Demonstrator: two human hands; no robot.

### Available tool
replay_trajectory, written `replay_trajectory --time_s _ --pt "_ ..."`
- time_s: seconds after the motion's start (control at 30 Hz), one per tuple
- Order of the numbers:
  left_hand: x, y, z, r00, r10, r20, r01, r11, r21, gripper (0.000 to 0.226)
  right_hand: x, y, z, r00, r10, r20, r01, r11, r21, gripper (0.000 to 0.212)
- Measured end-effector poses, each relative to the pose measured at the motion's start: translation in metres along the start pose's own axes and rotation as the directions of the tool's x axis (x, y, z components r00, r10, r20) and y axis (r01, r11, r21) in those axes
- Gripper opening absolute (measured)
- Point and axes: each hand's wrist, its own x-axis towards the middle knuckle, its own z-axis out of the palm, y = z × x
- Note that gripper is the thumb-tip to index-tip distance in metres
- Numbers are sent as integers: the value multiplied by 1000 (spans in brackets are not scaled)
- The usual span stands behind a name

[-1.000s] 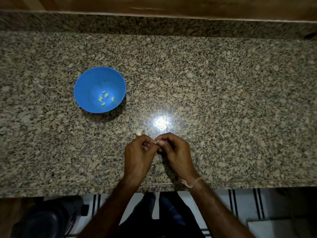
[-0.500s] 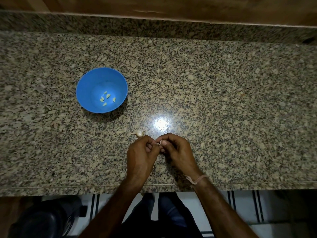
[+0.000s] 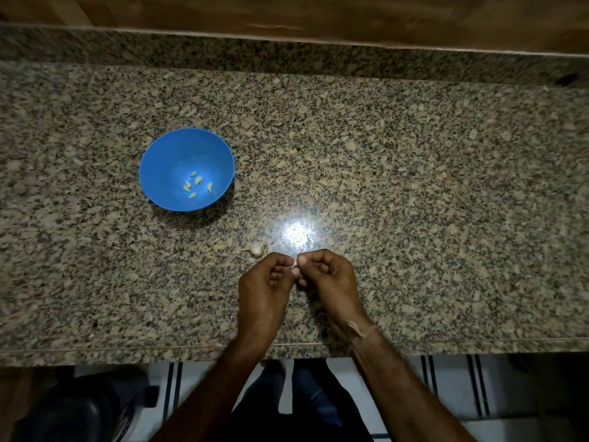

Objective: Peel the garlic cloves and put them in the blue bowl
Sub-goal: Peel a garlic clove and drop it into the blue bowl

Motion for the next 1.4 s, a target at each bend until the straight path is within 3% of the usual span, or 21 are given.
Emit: replay_trajectory --time_s 0.13,0.23,0.37,0.43,0.53,0.6,0.67,0.77,0.87,0.93,1.1,1.2,1.4 --pt "1 0 -7 965 260 44 -263 942 209 11 -2 -1 -4 997 -70 22 72 995 -63 25" --pt "2 0 -10 947 316 62 -321 913 251 9 -2 -7 -9 984 -174 44 179 951 -250 23" --pt "0 3 -13 974 201 99 -212 970 117 12 -1 -9 -14 974 -216 71 226 896 -381 22" --pt "2 3 -12 992 49 113 -45 998 -40 15 -2 -8 -14 973 -214 82 229 899 -373 22" --pt "5 -1 -8 970 -154 185 204 936 -286 16 -2 -5 -16 968 -236 86 251 897 -364 15" --pt "5 -4 -7 961 -205 184 255 914 -316 17 -2 -3 -17 968 -239 81 252 905 -343 11" --pt "5 -6 -6 973 -203 111 223 948 -225 20 -1 0 -19 972 -228 60 235 918 -318 6" --pt "6 -8 -2 992 -121 -41 124 990 71 26 -2 4 -21 990 -141 13 141 970 -198 3" --pt "7 -12 0 998 -32 -48 42 975 216 20 -2 6 -20 998 -67 6 67 992 -106 11" --pt "5 -12 0 999 23 -35 -14 969 248 13 -2 7 -20 999 -42 -7 41 997 -68 15" --pt "-5 -9 5 994 102 -46 -83 948 308 20 -4 10 -19 999 -17 -34 15 999 -47 9" --pt "-9 -6 8 989 148 24 -150 970 193 18 -5 8 -16 1000 -12 -28 12 1000 -19 6" --pt "-4 -10 3 992 125 -28 -115 969 220 10 -9 6 -11 999 -24 34 25 999 -27 12"
